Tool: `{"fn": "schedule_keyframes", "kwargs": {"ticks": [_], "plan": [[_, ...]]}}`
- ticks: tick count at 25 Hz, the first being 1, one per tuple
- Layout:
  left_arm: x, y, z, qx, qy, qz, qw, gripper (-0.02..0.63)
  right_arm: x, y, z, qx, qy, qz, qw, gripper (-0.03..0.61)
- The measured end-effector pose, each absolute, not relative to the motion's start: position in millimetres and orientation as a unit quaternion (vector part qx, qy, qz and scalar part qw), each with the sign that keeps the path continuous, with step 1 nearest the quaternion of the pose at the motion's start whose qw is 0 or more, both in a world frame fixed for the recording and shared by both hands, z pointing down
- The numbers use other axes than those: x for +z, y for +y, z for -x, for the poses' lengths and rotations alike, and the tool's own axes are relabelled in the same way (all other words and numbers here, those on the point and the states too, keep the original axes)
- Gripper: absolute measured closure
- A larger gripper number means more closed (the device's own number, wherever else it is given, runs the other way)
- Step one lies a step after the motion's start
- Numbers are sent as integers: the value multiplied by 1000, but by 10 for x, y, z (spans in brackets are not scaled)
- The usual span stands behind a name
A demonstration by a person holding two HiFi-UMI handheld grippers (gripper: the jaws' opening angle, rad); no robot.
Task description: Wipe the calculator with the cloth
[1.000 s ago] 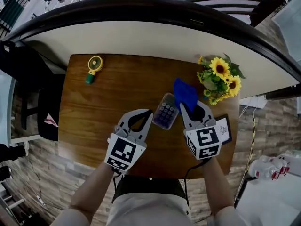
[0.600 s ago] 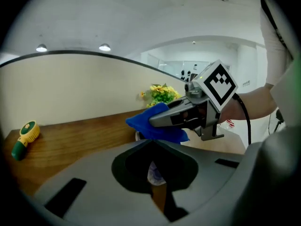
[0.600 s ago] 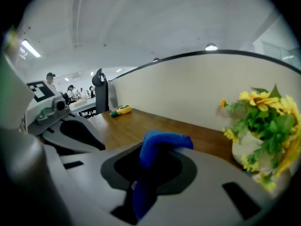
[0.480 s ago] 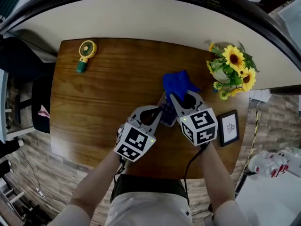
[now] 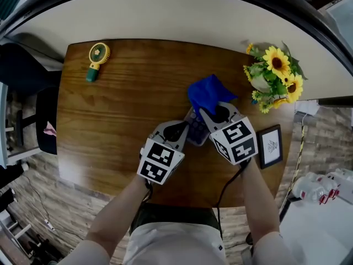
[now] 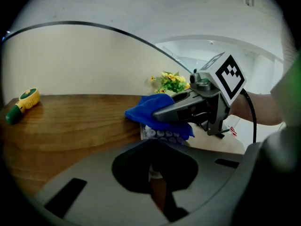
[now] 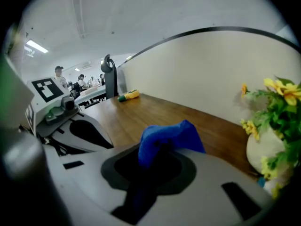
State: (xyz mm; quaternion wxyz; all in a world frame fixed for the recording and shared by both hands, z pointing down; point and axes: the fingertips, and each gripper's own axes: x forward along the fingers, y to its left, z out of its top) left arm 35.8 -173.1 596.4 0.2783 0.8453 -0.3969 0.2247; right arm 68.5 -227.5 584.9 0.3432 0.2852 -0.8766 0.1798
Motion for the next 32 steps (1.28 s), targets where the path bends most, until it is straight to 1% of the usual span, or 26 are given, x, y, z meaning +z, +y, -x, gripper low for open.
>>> {"fn": "schedule_keyframes", "kwargs": {"ticks": [4,9,13,15,20,23,25,29,32], "plan": [[5953,-1731,-371,207,-413,-838,290,612,5855,-2188,-904,192,-867,-290,357,508],[5954,-1736,-371,202,-416,-838,290,612,5885,-2052,-1312,212,-847,-330,359,508],[5958,-1737,-366,197,-415,-837,298,612,6005,-1874,-1665,216,-814,-352,409,509],[5961,-1735,-363,190,-418,-834,307,612,5918,-1824,-1736,224,-811,-370,394,509],[5955,-1735,-359,180,-423,-830,317,612,5388,-1848,-1420,240,-847,-384,279,509],[5954,-1742,-370,187,-419,-833,310,612,5186,-1970,-1071,224,-872,-364,239,509],[5953,-1739,-380,193,-416,-835,303,613,5190,-2032,-853,217,-881,-344,241,509],[5952,-1738,-374,192,-418,-837,297,612,5544,-2072,-548,217,-880,-313,283,508],[5951,-1739,-377,189,-420,-836,298,612,5757,-2014,-472,216,-876,-304,306,509]]}}
